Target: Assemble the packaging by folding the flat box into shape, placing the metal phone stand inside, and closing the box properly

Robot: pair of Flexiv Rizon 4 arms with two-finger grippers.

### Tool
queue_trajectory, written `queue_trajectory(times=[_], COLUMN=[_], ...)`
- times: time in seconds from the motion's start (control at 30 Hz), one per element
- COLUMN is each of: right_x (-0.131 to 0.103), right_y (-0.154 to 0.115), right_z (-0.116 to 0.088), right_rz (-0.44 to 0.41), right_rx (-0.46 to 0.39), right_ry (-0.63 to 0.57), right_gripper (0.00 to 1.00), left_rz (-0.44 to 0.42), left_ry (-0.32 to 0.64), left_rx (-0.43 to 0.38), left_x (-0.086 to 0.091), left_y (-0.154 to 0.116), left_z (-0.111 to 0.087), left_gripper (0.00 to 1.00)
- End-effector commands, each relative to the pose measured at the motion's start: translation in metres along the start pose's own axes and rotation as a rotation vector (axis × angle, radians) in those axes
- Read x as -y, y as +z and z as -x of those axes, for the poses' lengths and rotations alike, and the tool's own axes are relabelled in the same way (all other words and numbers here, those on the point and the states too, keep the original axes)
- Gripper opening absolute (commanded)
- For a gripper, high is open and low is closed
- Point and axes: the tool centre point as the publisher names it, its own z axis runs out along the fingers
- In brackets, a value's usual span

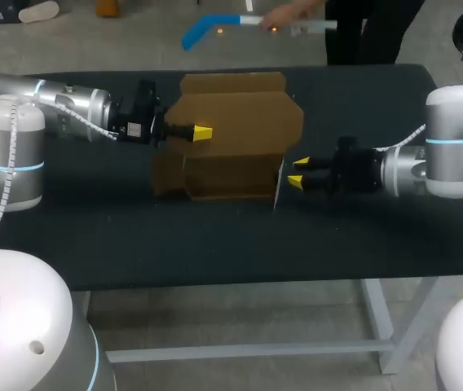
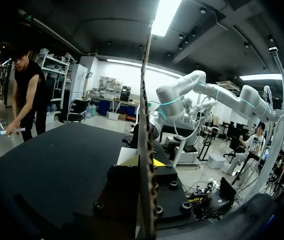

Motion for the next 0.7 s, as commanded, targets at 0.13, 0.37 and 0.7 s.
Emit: queue_trajectory(times=[0.13, 0.37, 0.7], right_x=[-0.0015, -0.0018, -0.002], right_y=[0.0019, 0.0021, 0.0028], right_z=[-0.0009, -0.0008, -0.0011], right_rz=[-0.004, -0.01, -0.012], right_rx=[0.002, 0.001, 0.001], right_ry=[-0.001, 0.001, 0.004], right_gripper=[0.47, 0.47, 0.46], left_rz=[-0.007, -0.014, 0.006], left_ry=[0.01, 0.023, 0.04], left_rx=[0.003, 0.0, 0.002], left_x=[-0.0038, -0.0061, -0.0069], left_y=[-0.0012, -0.0016, 0.0004], left_z=[-0.0001, -0.002, -0.0025], left_gripper=[0.0, 0.0, 0.0])
